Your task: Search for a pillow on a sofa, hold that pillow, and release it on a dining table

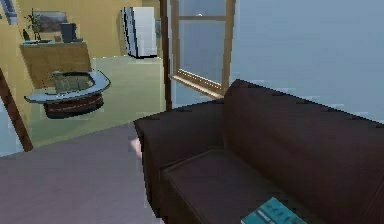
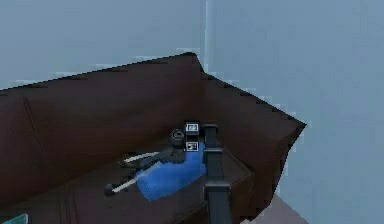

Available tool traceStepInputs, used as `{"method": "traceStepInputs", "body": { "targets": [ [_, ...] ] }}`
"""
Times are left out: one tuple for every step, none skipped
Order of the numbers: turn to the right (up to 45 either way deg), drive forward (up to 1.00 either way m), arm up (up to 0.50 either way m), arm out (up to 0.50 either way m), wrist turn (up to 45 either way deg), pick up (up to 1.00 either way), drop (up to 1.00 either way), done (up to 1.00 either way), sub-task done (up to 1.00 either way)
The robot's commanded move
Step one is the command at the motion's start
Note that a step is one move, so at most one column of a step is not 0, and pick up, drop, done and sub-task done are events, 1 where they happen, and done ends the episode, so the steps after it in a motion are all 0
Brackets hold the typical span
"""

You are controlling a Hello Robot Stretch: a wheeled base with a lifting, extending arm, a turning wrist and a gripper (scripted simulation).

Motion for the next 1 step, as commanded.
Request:
{"method": "traceStepInputs", "body": {
  "targets": [
    [0.0,0.00,0.00,0.00,45.0,0.00,0.00,0.00,0.00]
  ]
}}
